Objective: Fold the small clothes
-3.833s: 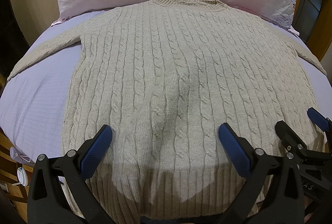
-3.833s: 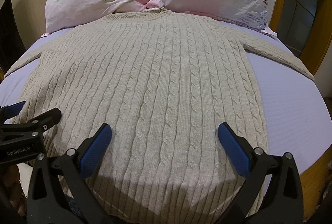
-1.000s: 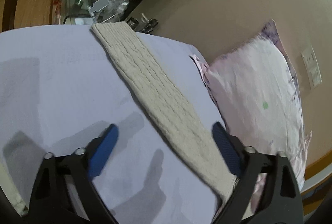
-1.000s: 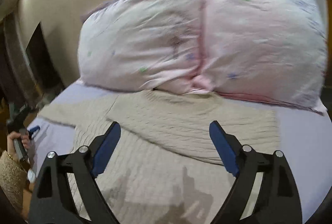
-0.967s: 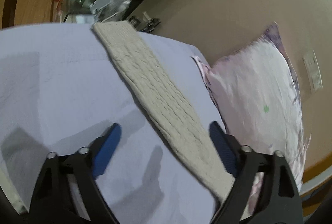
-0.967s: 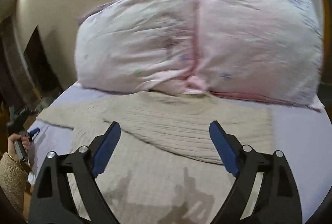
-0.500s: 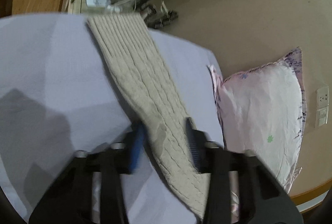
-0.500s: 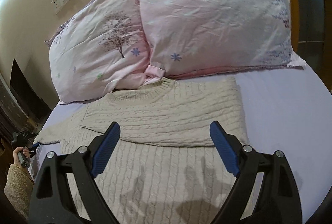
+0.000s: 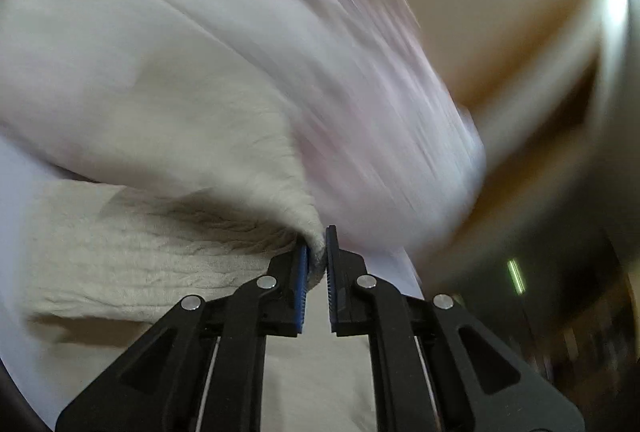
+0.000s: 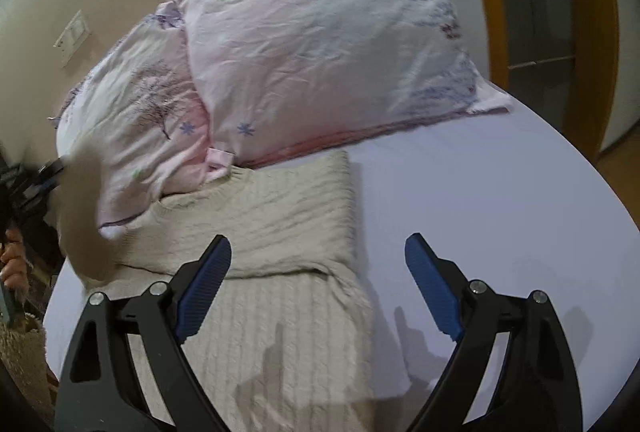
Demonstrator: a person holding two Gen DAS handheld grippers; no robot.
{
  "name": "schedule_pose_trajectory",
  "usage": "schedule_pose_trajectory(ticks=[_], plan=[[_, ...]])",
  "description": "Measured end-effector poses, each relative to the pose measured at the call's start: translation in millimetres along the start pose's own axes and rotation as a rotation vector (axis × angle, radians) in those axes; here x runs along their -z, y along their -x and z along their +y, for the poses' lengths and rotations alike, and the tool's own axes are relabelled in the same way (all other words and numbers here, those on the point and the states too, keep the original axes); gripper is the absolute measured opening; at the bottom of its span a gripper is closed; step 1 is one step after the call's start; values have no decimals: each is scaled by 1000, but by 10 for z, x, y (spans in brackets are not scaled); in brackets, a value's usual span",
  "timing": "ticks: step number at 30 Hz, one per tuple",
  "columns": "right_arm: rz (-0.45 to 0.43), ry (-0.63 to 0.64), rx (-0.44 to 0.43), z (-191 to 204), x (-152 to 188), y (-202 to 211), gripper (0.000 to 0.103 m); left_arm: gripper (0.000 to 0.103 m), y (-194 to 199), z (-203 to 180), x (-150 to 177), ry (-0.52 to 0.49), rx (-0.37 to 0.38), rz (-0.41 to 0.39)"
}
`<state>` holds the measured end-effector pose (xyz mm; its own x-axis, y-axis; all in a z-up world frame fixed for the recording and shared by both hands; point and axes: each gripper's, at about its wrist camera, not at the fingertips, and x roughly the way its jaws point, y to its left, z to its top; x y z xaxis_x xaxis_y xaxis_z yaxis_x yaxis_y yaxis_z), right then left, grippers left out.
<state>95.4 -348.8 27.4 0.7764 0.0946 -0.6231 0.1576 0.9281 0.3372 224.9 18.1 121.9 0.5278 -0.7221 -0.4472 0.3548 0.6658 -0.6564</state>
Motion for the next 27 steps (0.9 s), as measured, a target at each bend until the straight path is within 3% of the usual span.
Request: schedule_pose_trajectory(ticks=[2,3,5,7,9,10,11,15,18,20,22,26,27], plan=[[14,-13,18,-78,46,41,89,6,-598,-282,255,-49,58,183],[23,-22,14,-137,82,104,89,6,-689,-312,339,-59,56,222],[25,-17,3,-249,171,272,89,6,-630,-294,432,-94,42,243],[39,-11,-28,-334,262,419,89,9,-233,-164,540,-142,-9,203],[77,-25,-105,-426,370,533,89,30,222,4,712,-160,-57,169],[116,-48,-188,-489,455,598,89,51,490,102,824,-169,-90,147],[144,-65,-241,-523,517,634,89,64,678,173,939,-178,-120,130],[302,-158,-471,-670,924,816,89,69,1718,674,1547,-134,-245,113],[416,-237,-551,-746,1172,890,89,72,2128,992,1943,-19,-253,138],[493,-285,-527,-795,1349,913,89,72,2301,1171,2219,69,-211,166],[532,-349,-512,-853,1486,855,85,72,2325,1216,2418,93,-173,186],[588,-489,-572,-881,1721,566,60,72,2204,1329,2563,136,-165,219],[597,-495,-581,-849,1755,514,58,72,2144,1384,2599,157,-157,230]])
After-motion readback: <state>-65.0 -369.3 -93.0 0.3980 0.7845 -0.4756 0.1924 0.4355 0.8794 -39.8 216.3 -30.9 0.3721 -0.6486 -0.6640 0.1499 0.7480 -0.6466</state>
